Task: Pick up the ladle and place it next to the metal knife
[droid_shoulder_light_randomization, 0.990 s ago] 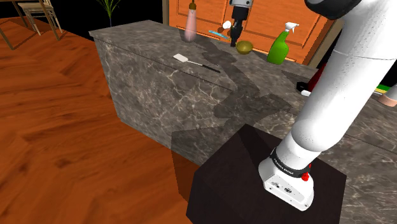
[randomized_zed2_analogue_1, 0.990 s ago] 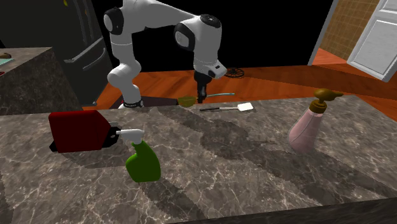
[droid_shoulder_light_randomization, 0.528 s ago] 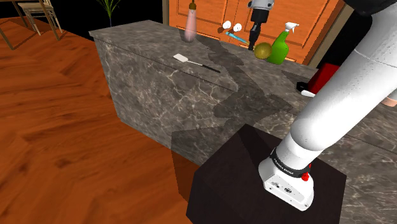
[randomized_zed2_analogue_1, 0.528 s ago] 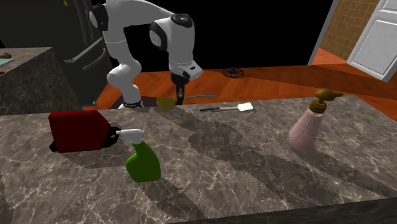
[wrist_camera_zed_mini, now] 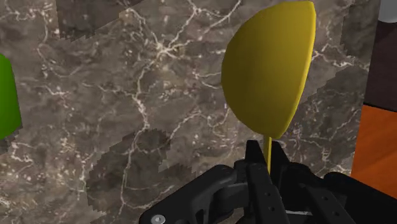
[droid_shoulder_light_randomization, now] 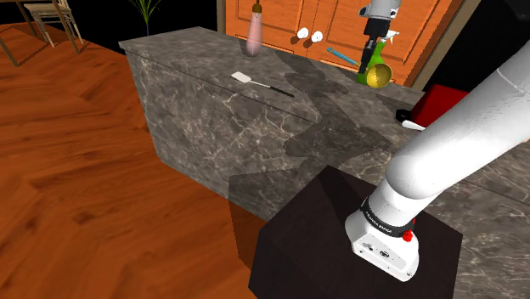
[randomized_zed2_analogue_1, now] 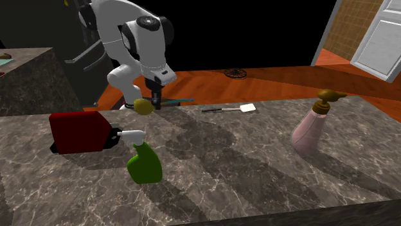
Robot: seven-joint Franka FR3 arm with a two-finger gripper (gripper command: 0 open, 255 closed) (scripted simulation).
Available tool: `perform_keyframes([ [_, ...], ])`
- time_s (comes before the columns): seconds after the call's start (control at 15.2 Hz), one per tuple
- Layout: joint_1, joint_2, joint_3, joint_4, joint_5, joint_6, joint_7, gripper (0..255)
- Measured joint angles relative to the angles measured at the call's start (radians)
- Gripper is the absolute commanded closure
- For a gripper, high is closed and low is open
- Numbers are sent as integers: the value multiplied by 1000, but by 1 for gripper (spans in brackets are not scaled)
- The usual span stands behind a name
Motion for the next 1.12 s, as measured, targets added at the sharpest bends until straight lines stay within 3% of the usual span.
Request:
perform_keyframes([
  [0.79, -128, -144, -139, -99, -151, -6, -214, 255],
  [1.12, -141, -147, -162, -141, -166, 37, -238, 255],
])
